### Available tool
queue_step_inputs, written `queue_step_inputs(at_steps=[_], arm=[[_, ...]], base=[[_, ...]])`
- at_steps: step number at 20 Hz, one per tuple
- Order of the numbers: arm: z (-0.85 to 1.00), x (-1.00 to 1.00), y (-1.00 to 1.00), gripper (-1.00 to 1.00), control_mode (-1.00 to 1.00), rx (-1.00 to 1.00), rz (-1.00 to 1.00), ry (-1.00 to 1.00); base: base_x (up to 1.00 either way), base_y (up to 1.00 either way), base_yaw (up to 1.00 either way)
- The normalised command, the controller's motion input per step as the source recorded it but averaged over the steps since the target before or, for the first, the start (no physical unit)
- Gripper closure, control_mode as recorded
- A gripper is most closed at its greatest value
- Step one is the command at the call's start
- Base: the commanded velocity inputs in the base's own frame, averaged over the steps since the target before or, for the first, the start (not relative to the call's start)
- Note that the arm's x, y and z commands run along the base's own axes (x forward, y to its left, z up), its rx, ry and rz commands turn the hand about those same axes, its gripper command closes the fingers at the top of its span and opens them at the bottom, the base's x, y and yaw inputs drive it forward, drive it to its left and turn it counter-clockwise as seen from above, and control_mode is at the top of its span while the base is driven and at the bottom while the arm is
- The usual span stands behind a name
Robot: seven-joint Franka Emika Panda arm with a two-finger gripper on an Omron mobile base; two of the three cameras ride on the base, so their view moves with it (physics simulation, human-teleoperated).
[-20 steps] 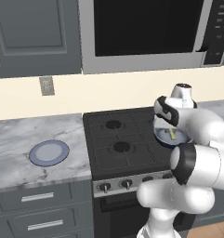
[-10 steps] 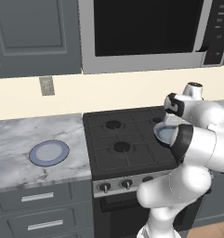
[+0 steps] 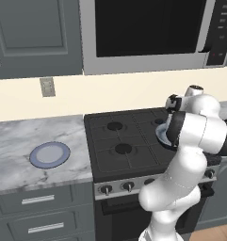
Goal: Pick up the butter stick and place it in the pan. Then turn on the burner for the pan.
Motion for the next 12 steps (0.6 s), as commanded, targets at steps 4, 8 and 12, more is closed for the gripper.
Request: queue_step_inputs(at_steps=[4,8,12], arm=[[-0.39,0.17,-0.11,1.0,-1.0,0.0,0.0,0.0],[-0.22,0.03,0.0,1.0,-1.0,0.0,0.0,0.02],[-0.12,0.0,0.0,1.0,-1.0,0.0,0.0,0.04]], base=[[0.0,0.0,0.0],[0.0,0.0,0.0],[0.0,0.0,0.0]])
